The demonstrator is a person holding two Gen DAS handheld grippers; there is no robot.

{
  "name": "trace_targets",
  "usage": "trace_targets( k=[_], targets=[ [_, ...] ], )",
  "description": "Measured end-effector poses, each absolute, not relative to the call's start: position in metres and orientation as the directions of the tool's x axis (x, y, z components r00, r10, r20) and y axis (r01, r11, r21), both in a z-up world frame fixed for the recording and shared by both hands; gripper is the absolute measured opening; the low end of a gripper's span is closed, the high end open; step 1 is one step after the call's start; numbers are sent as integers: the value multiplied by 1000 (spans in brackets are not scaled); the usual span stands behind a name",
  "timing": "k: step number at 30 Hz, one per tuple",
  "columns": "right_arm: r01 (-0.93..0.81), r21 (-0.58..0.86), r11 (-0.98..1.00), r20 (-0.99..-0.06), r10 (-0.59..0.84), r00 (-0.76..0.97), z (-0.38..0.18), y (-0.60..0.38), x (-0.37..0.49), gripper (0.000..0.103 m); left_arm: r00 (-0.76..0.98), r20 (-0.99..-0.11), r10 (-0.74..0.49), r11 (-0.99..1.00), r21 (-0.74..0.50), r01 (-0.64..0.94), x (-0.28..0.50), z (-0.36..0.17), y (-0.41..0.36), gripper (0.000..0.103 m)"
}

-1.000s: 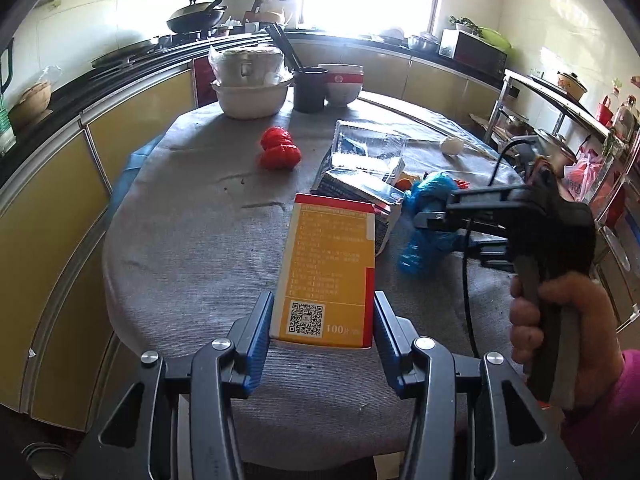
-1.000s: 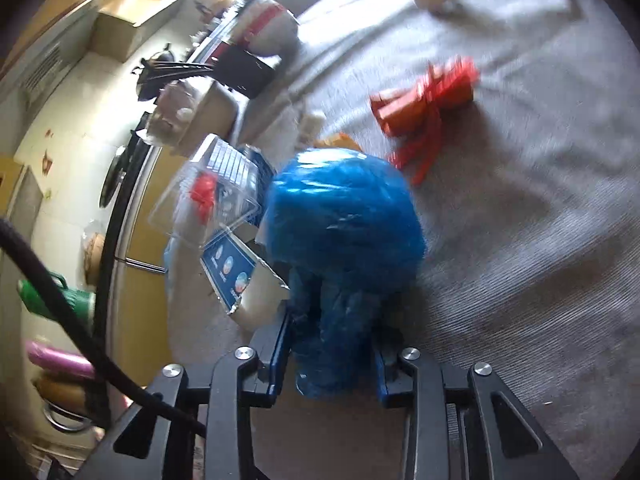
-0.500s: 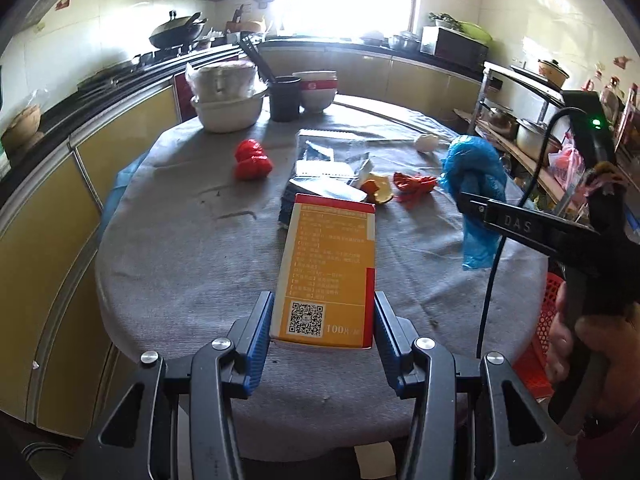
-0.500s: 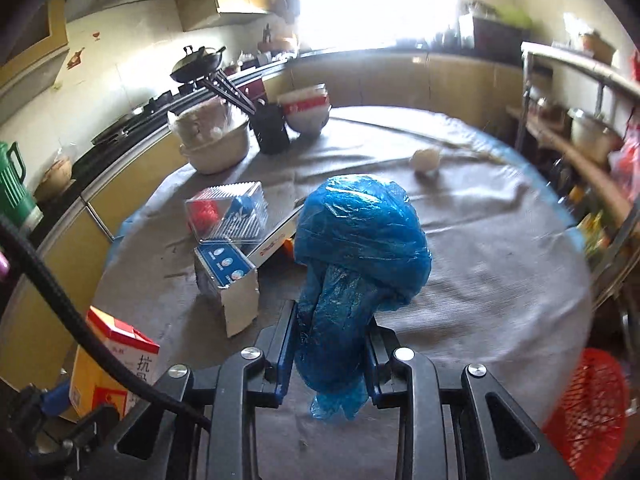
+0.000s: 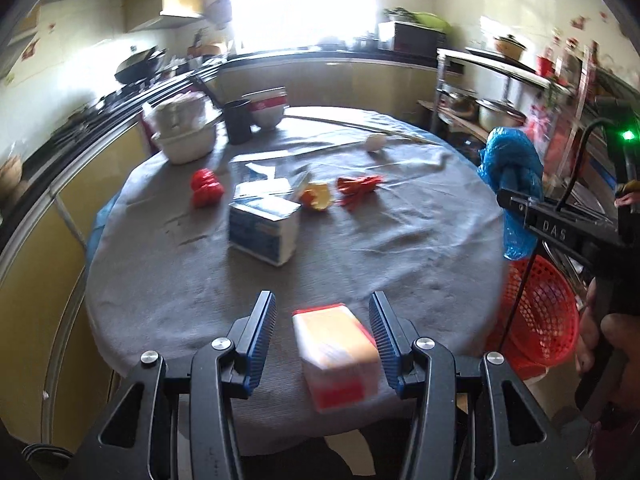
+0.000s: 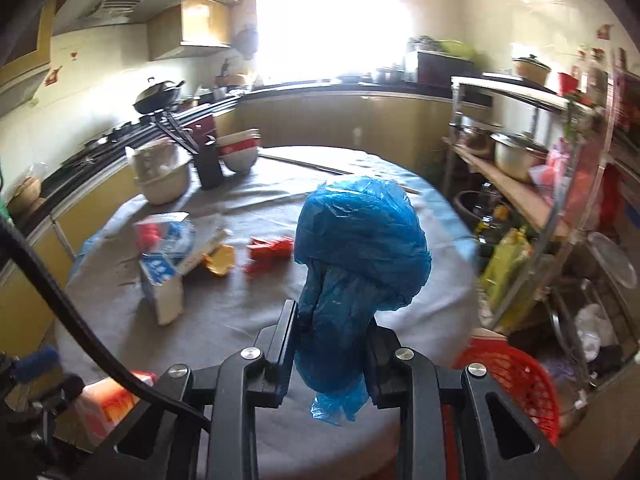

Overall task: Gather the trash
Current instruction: 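Carry the blue bag with the right tool and drop it into the red basket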

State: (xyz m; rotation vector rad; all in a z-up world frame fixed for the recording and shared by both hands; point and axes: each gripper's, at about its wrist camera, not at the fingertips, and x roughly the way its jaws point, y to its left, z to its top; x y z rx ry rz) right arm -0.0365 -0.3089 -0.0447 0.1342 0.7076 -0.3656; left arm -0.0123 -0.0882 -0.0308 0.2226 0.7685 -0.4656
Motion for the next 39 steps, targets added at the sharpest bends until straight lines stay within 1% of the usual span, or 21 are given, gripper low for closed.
trace_targets(
  k=[4,7,10,11,13,19,23,26,27,30,33,35,37,39],
  targets=[
    [426,-36,904,-664,-340,666,-54,-332,-64,31,607,-709,-360,839,39,543,-22,-28,-115,50],
    [466,-29,884,-681,-359,638,-63,-353,-80,31,615,-693,-377,822,56,567,-23,-33,-130,50],
    [501,-29,865,-697,-377,610,-74,-370,-91,31,571,-740,-355,831,30,556,-8,-50,-137,50],
    [505,-31,863,-699,-380,606,-76,-372,-93,31,551,-759,-346,838,14,545,-3,-58,-136,50],
    [512,-29,858,-704,-381,600,-81,-377,-96,31,547,-770,-329,847,16,532,0,-64,-133,50],
    [518,-38,855,-706,-390,591,-88,-383,-97,31,548,-764,-341,846,4,533,-2,-68,-118,50],
    [543,-42,838,-714,-405,571,-95,-390,-103,31,520,-765,-379,806,3,593,-15,-73,-113,51],
    [557,-51,829,-725,-414,550,-102,-393,-107,31,512,-759,-402,750,48,660,-36,-79,-112,60],
    [562,-55,825,-729,-418,542,-104,-394,-108,31,510,-758,-407,733,63,678,-44,-82,-111,61],
    [579,-84,811,-733,-444,516,-108,-397,-112,33,495,-762,-417,681,99,726,-64,-91,-108,61],
    [590,-82,803,-747,-441,497,-110,-401,-115,33,493,-766,-413,664,117,739,-73,-95,-104,61],
    [590,-84,803,-757,-436,486,-111,-402,-115,33,485,-767,-420,666,104,739,-73,-96,-100,61],
    [589,-95,802,-758,-442,479,-110,-402,-116,36,473,-769,-430,670,79,738,-70,-95,-94,61],
    [590,-104,800,-754,-451,478,-109,-400,-117,37,464,-773,-433,673,66,737,-69,-94,-91,61]
  ],
)
